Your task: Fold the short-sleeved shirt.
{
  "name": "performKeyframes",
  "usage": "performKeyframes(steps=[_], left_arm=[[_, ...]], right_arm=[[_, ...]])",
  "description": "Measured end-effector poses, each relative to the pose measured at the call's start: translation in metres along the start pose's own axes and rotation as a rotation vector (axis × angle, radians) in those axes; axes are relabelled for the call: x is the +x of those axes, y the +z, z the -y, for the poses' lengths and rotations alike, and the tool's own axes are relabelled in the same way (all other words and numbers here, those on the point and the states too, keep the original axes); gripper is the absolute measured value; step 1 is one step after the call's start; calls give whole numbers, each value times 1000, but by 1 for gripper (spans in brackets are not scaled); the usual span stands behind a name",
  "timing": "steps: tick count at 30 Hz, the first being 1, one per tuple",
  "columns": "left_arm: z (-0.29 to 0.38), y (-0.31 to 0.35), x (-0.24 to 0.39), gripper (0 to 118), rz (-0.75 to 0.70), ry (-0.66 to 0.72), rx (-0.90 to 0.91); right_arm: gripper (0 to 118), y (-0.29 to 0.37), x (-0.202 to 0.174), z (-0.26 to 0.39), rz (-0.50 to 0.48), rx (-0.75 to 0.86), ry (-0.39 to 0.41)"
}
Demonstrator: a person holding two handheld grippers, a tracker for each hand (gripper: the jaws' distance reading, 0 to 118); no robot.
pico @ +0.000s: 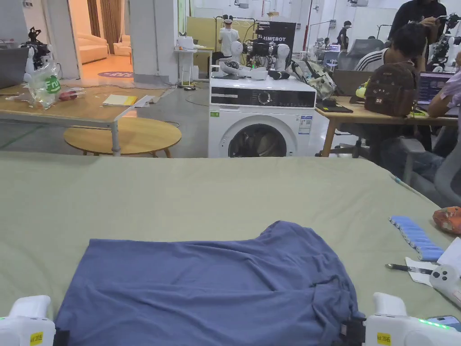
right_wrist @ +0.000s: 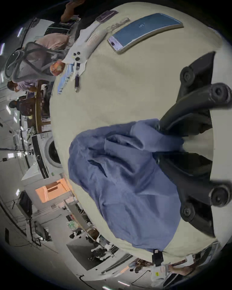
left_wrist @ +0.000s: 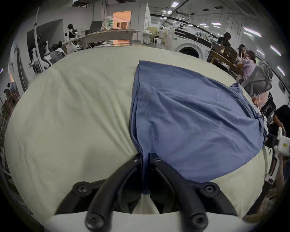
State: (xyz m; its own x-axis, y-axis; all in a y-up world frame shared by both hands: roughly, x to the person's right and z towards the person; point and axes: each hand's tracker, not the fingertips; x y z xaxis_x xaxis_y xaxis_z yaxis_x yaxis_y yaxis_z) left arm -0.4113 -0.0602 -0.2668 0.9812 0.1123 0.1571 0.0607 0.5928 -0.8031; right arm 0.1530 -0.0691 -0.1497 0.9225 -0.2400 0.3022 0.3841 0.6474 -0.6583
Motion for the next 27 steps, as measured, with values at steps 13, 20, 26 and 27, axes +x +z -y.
performKeyframes(steps=[13,20,26,27], left_arm=[[23,101,-14,0,123,59,282],[98,145,-57,0,109,76,167],[129,138,-66,6,103,62,128],[130,136,-68,26,119,65,124]], right_arm=[[6,69,-17,15,74,116,112],[6,122,4,75,50,15,152],[10,131,7,97,8,0,126],[20,129,8,97,2,-4,129]])
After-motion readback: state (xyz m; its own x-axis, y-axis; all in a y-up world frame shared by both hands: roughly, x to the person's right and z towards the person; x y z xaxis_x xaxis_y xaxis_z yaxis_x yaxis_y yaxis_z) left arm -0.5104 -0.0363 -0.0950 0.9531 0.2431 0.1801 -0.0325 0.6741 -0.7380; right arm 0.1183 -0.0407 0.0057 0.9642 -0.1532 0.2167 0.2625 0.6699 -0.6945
